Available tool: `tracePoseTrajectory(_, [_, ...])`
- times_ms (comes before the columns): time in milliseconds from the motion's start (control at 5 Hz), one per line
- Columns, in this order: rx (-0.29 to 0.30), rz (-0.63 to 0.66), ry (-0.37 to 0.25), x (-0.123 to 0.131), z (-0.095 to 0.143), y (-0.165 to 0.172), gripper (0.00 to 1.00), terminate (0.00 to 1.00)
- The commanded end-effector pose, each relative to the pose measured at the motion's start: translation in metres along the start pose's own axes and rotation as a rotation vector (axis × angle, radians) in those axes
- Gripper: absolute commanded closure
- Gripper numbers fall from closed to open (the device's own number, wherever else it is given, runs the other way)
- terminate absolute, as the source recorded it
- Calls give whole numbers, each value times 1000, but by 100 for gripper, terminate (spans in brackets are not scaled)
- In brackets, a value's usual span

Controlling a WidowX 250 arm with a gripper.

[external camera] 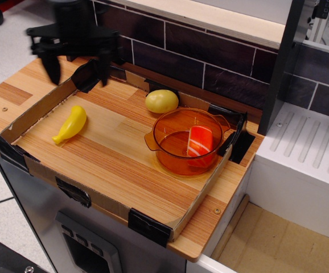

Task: Take sushi out of pot

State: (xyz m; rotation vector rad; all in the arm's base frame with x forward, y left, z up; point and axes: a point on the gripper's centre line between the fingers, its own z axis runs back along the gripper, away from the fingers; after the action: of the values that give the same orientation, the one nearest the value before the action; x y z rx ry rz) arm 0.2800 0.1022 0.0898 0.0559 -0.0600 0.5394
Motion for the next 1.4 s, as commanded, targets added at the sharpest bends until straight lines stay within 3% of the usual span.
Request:
tracePoseTrajectory(0, [-74,-6,-27,-3,31,-51,0,0])
tracePoseTrajectory(400, [-75,-53,-7,-26,16,-104,0,0])
tracePoseTrajectory(800, [-48,-96,-37,-44,-9,-119,0,0])
tracePoseTrajectory(1200, [-41,-98,-24,-48,-26,-127,0,0])
